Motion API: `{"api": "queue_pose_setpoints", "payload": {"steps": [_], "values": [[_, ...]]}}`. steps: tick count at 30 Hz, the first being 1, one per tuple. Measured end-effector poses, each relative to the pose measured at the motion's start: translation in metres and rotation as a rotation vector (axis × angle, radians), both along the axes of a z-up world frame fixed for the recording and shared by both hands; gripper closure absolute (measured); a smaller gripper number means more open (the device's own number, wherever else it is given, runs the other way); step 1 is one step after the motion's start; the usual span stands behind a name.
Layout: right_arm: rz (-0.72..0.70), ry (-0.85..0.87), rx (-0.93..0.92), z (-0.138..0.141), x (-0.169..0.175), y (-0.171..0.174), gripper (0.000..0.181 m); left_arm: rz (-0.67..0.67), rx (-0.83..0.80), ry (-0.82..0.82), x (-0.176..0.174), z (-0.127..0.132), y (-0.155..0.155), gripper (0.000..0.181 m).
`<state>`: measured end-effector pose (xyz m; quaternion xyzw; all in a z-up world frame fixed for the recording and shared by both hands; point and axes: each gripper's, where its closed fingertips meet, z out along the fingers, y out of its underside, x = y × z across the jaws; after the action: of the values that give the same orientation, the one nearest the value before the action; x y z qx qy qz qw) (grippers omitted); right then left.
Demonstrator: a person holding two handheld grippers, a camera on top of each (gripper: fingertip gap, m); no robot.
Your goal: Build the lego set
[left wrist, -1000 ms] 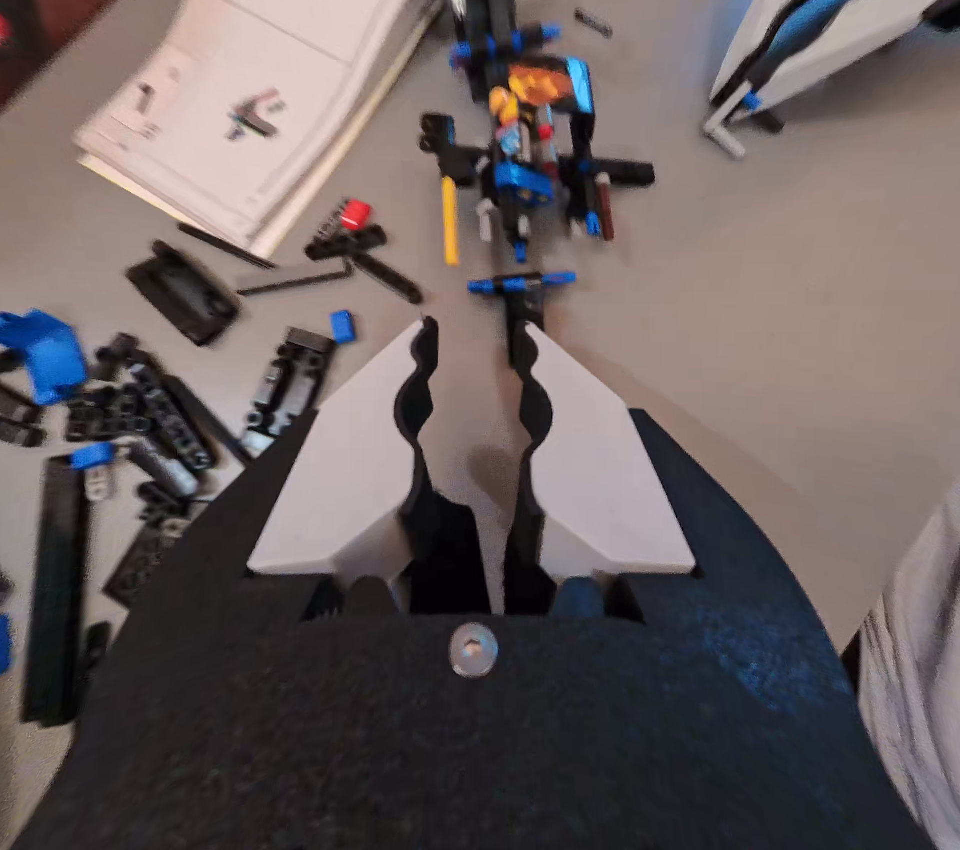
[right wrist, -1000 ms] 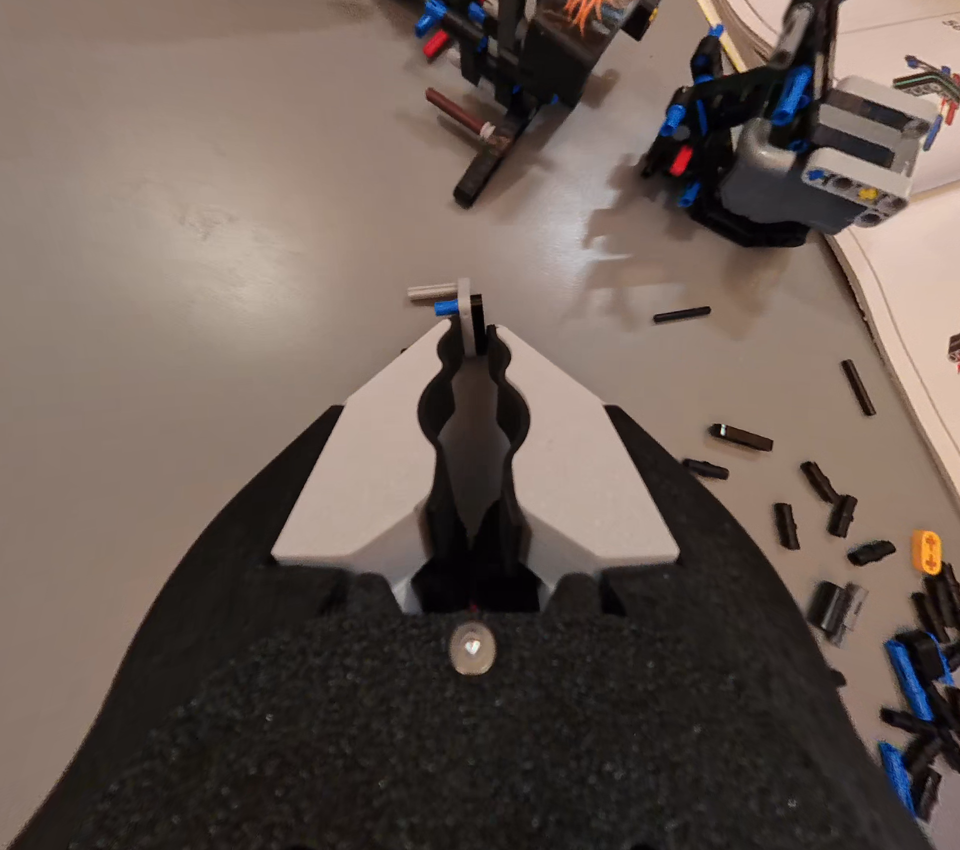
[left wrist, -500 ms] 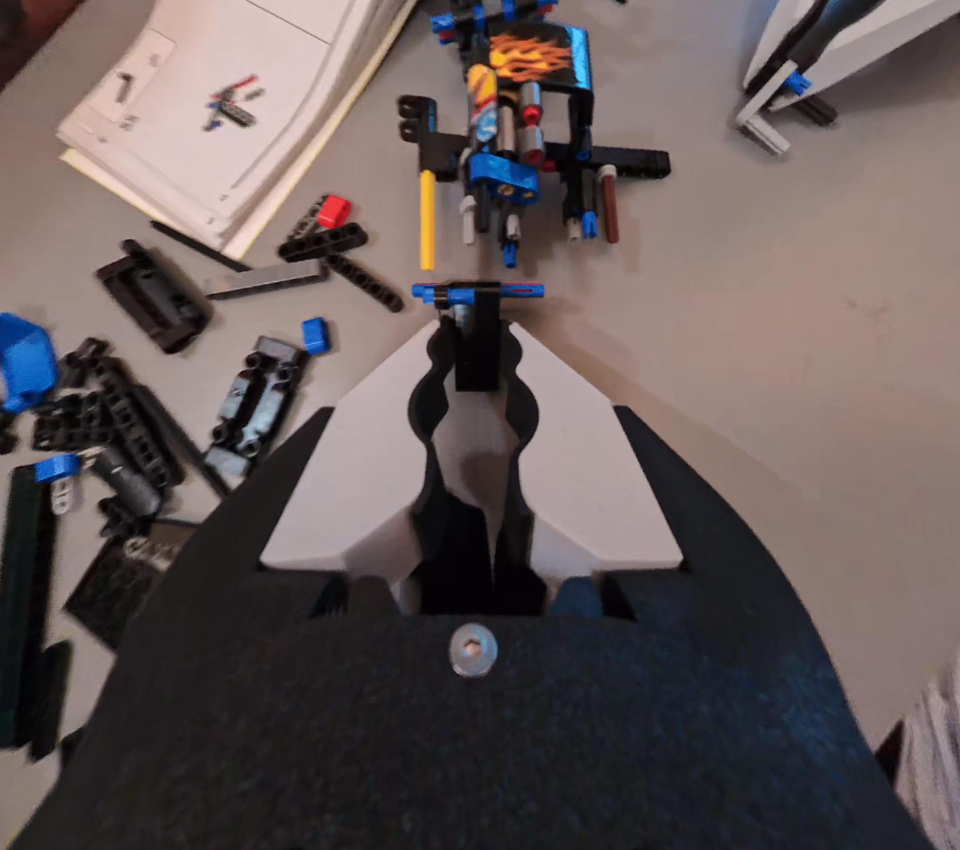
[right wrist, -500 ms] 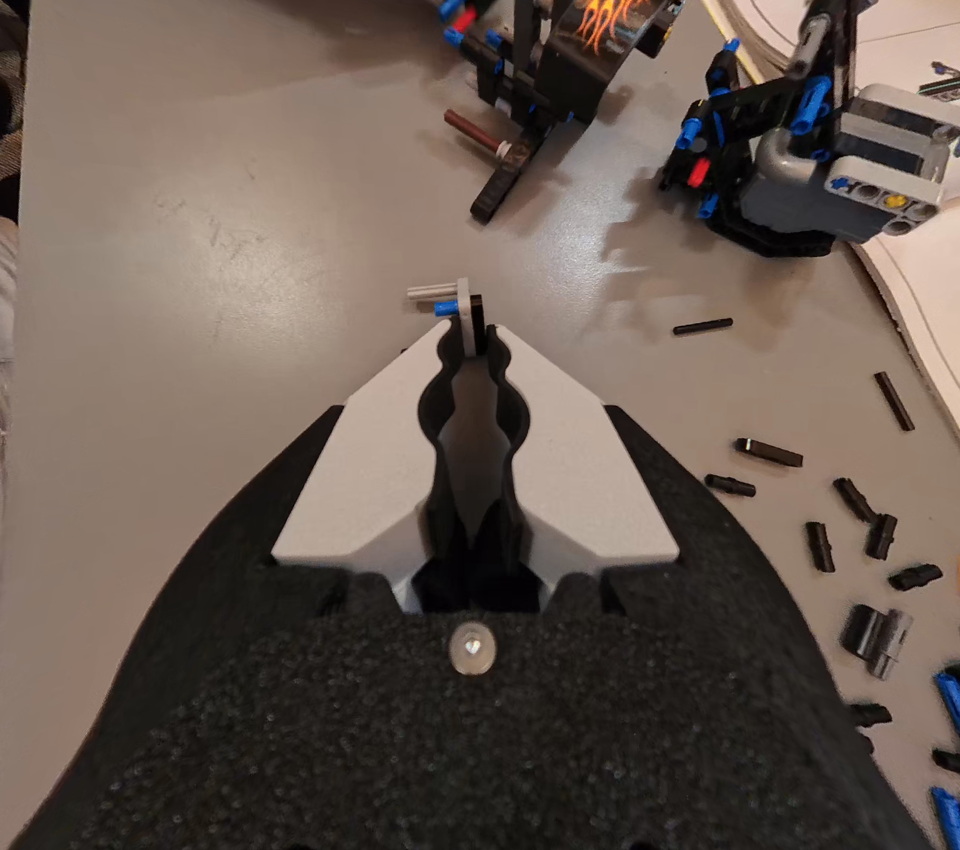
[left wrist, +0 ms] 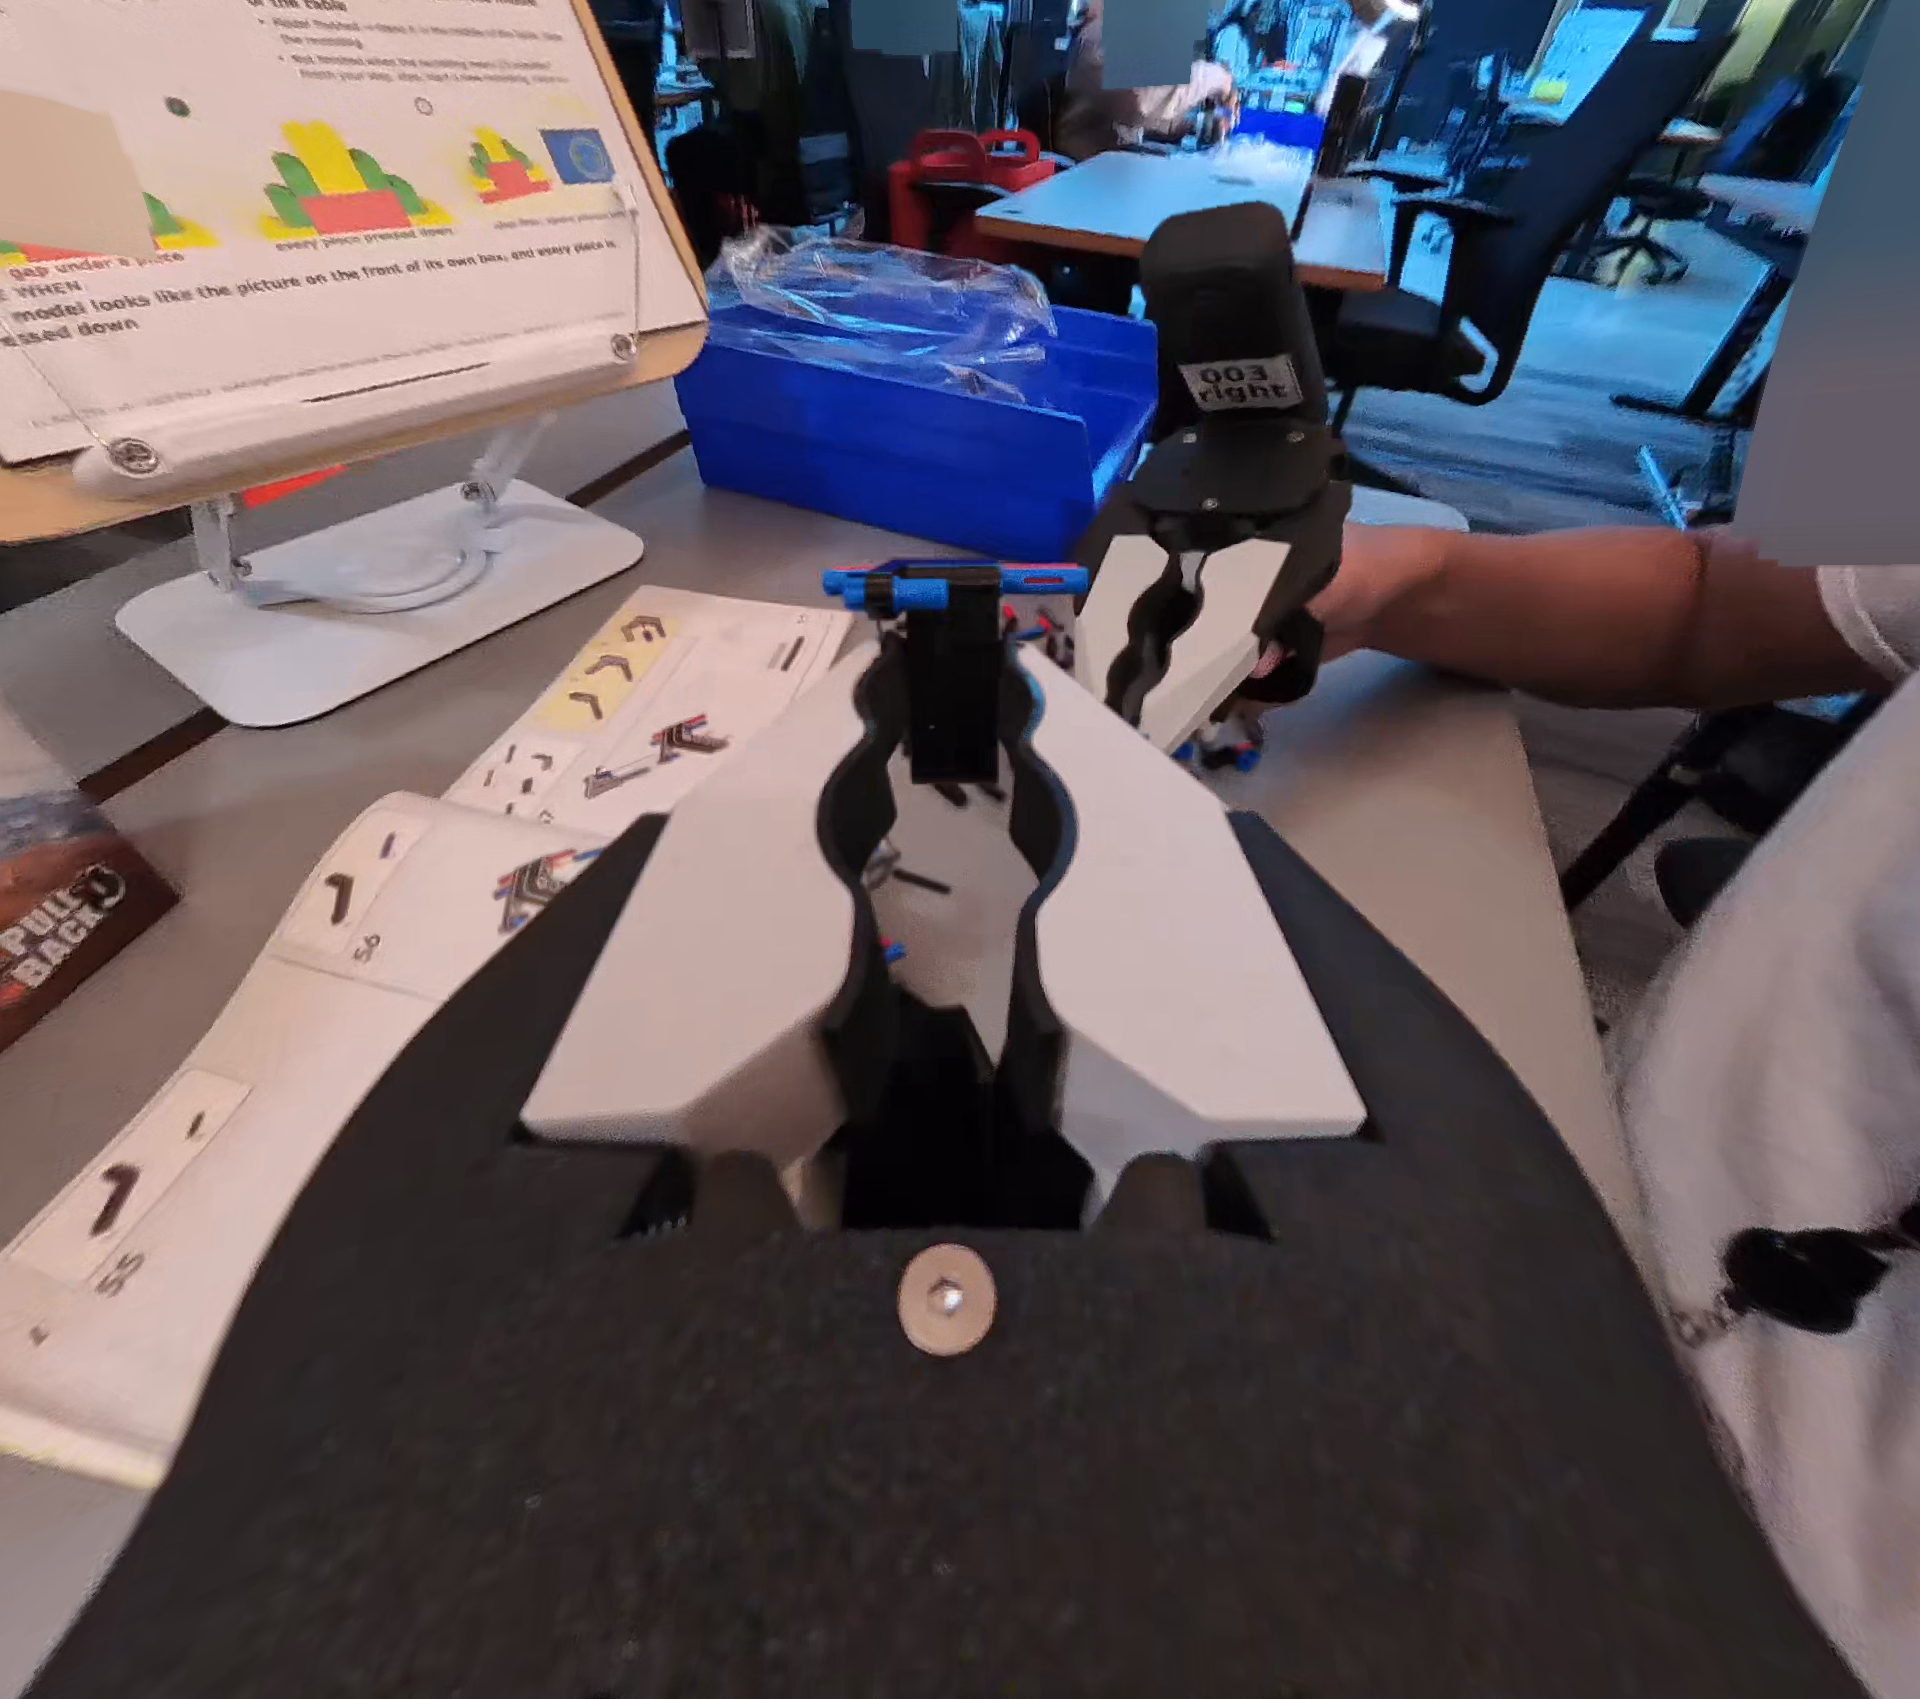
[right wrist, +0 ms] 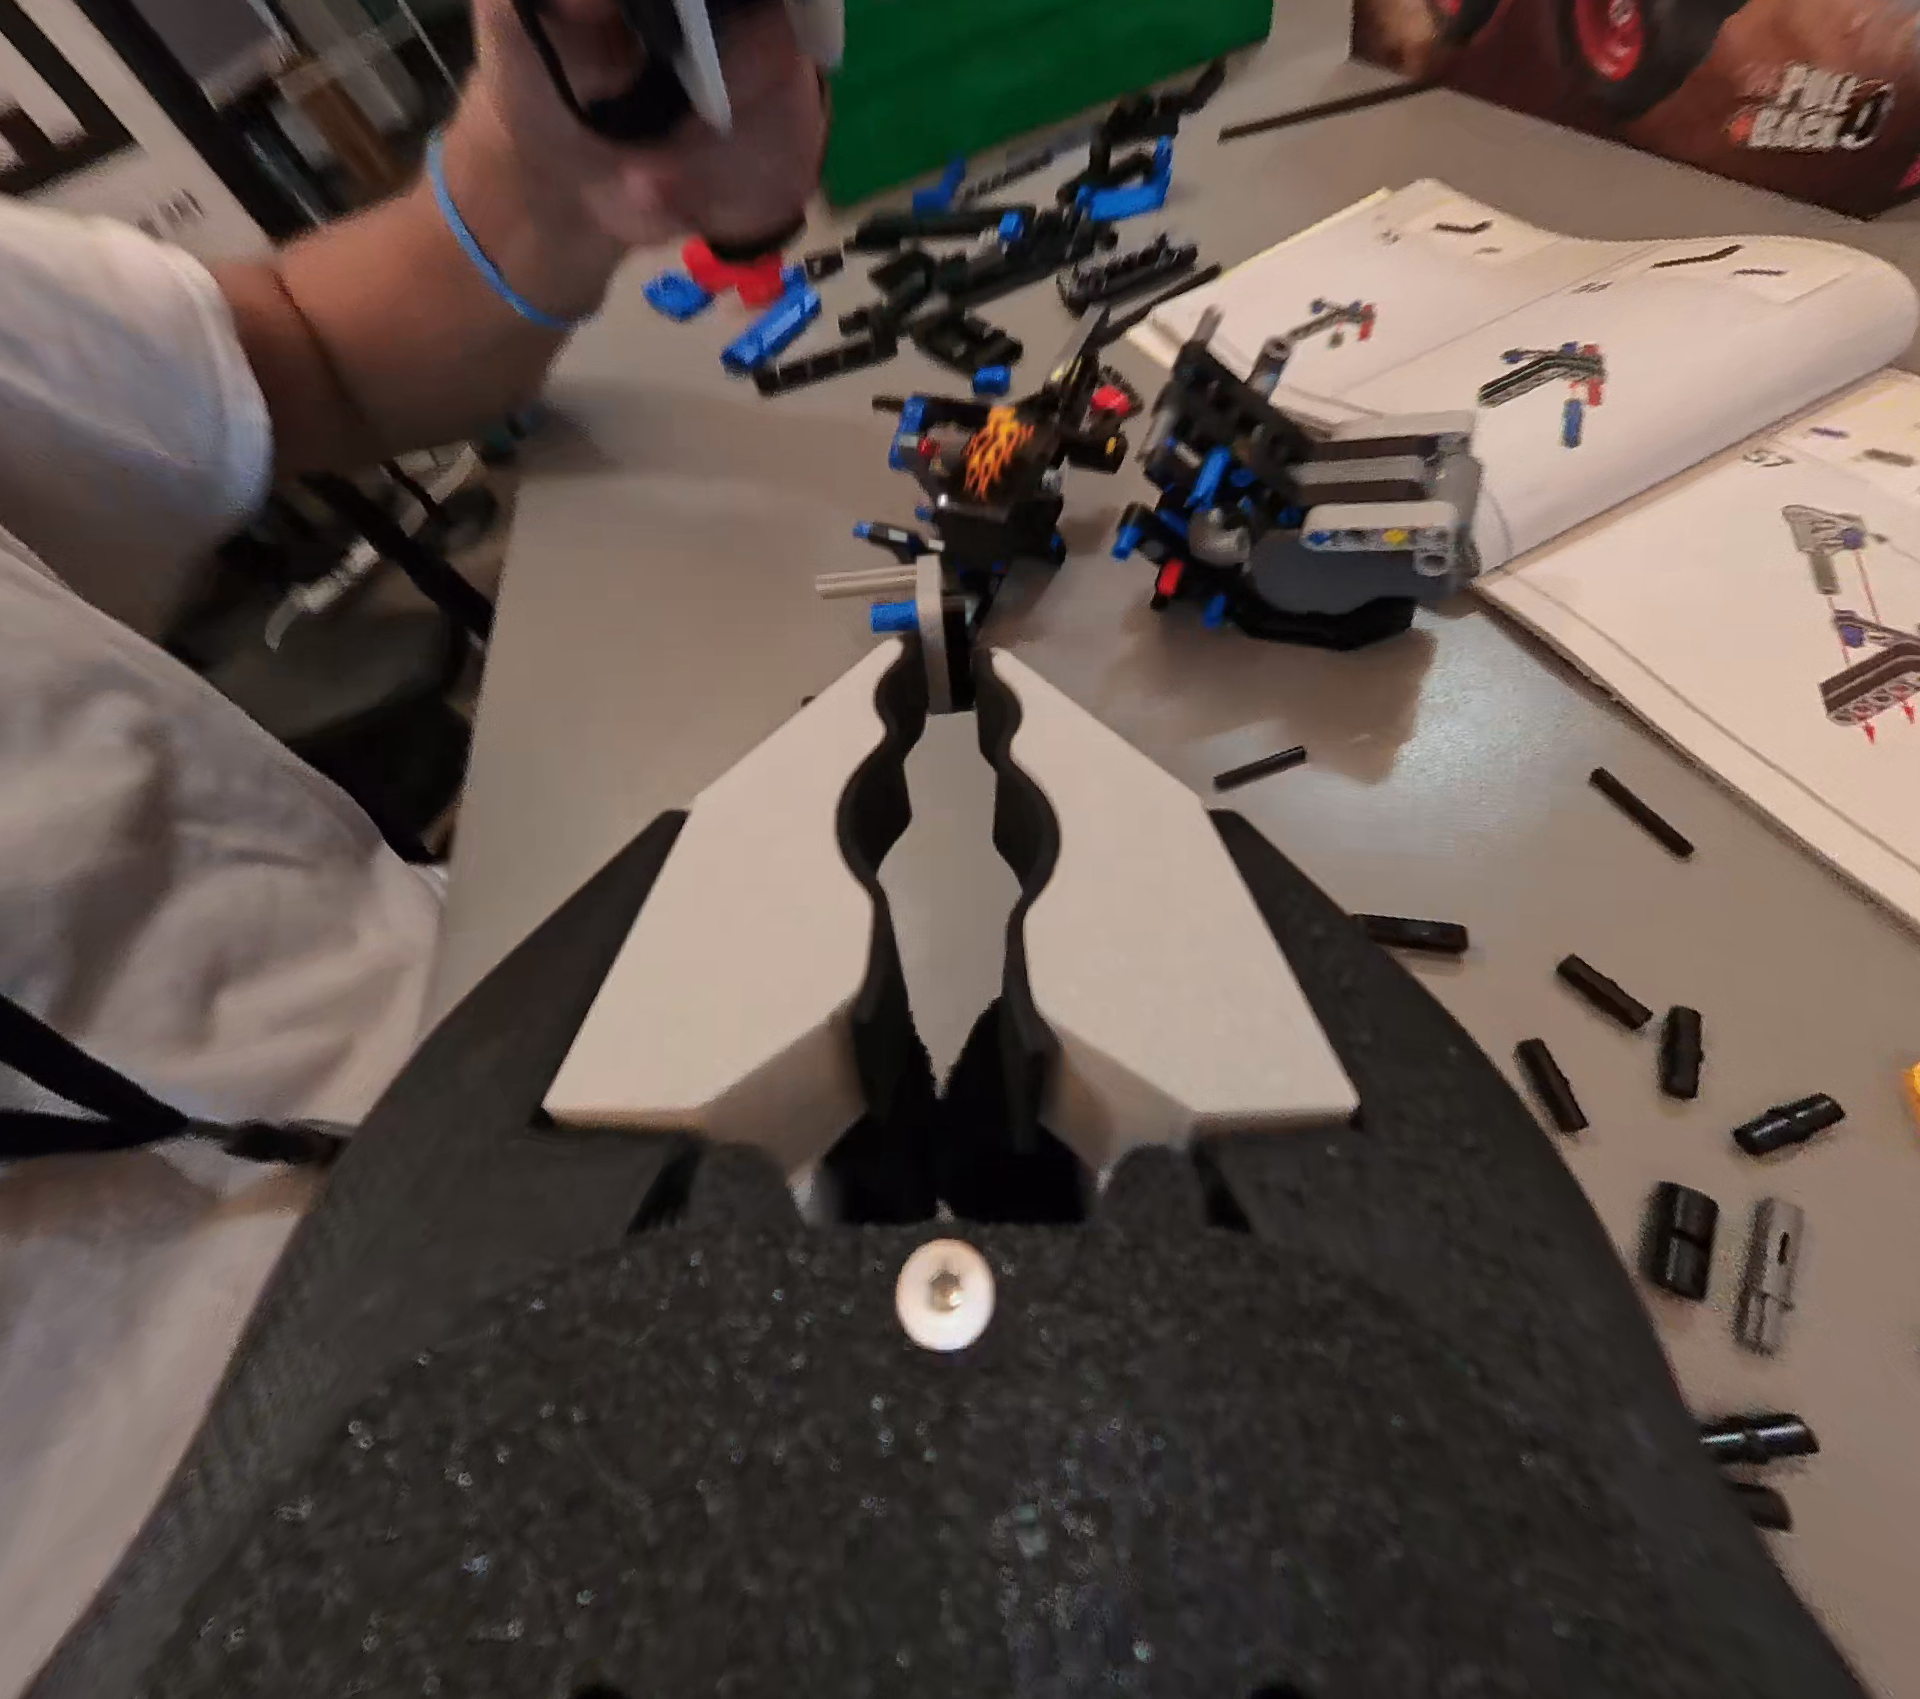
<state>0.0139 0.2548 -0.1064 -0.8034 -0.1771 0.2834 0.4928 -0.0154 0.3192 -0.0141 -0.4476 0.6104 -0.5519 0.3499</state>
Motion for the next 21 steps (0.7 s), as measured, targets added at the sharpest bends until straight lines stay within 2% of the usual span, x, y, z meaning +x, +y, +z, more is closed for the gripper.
{"api": "queue_pose_setpoints", "payload": {"steps": [1,8,11,21], "values": [[-0.015,0.054,0.005,0.006,0.005,0.001,0.173,-0.001,-0.011,-0.008,0.005,-0.002,0.003,0.166],[-0.025,0.321,-0.035,0.026,0.018,0.002,0.173,0.006,-0.142,-0.046,0.005,-0.023,0.017,0.167],[-0.025,0.349,-0.041,0.027,0.018,0.002,0.173,0.018,-0.228,-0.056,0.002,-0.024,0.023,0.167],[-0.092,0.306,-0.040,0.015,0.029,0.010,0.173,0.153,-0.084,-0.053,0.006,-0.037,0.033,0.167]]}}
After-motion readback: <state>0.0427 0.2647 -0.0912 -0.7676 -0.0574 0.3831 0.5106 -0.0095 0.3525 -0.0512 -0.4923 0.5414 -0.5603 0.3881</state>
